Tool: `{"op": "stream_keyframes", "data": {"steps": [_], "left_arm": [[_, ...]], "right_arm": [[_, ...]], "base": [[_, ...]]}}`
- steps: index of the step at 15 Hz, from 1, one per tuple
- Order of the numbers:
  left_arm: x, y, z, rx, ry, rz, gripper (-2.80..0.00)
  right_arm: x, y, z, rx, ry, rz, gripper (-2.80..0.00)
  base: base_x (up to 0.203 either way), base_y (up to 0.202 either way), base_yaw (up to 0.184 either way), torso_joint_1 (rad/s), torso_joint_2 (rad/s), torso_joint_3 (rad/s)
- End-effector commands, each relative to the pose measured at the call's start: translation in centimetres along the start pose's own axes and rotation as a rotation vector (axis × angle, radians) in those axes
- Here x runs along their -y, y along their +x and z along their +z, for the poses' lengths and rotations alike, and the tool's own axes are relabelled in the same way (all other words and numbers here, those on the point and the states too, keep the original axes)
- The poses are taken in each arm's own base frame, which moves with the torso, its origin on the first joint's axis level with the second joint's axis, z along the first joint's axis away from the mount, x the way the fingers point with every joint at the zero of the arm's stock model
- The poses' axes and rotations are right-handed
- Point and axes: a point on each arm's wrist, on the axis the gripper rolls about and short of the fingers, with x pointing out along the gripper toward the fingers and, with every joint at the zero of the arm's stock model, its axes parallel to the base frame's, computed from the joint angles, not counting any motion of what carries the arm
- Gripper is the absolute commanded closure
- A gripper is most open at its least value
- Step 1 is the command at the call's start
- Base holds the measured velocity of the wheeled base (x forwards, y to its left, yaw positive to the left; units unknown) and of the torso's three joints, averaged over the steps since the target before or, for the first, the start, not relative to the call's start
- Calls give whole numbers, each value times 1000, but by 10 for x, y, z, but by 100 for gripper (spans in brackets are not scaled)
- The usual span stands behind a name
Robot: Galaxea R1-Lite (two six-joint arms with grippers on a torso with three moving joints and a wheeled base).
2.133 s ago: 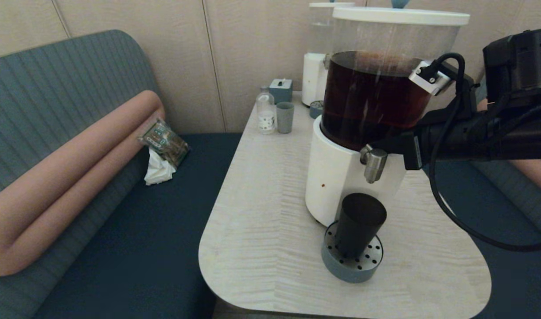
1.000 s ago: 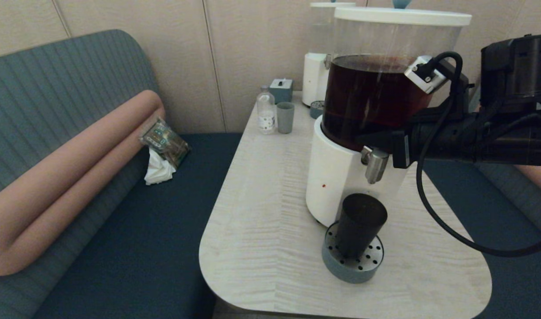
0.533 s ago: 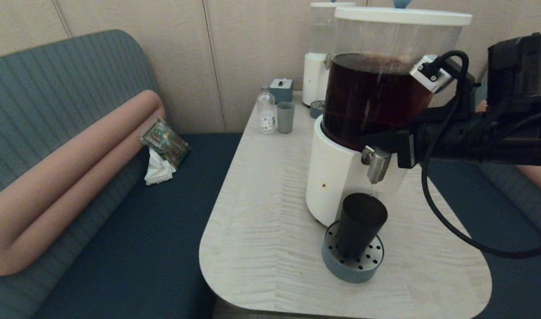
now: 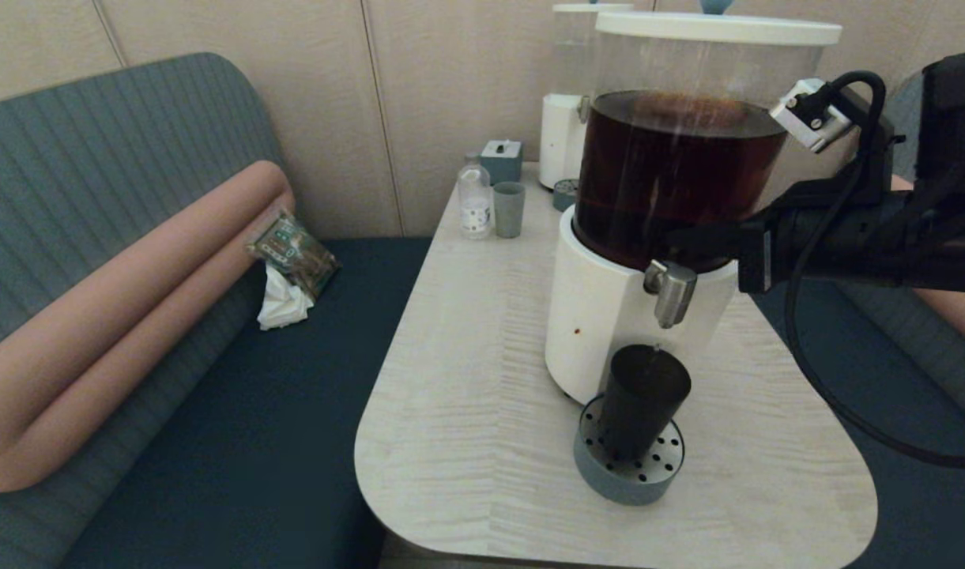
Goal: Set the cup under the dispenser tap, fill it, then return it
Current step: Turn on the faucet, then turn off the faucet
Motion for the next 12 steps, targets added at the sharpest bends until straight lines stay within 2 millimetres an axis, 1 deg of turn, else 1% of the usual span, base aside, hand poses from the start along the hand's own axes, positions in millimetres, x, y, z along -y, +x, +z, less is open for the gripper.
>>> {"op": "stream_keyframes", "data": {"steps": [1, 6, 10, 12], "left_arm": [[0, 0, 0, -2, -1, 0, 0], [0, 0, 0, -2, -1, 0, 0], [0, 0, 0, -2, -1, 1, 0], [0, 0, 0, -2, -1, 1, 0]], "right_arm": [[-4, -14, 1, 19, -5, -3, 0], [-13, -48, -8, 18, -7, -84, 0], [-30, -79, -28, -72, 4, -140, 0], [-35, -96, -36, -77, 6, -149, 0]], "base": [[0, 0, 0, 0, 0, 0], [0, 0, 0, 0, 0, 0], [0, 0, 0, 0, 0, 0], [0, 0, 0, 0, 0, 0]]}}
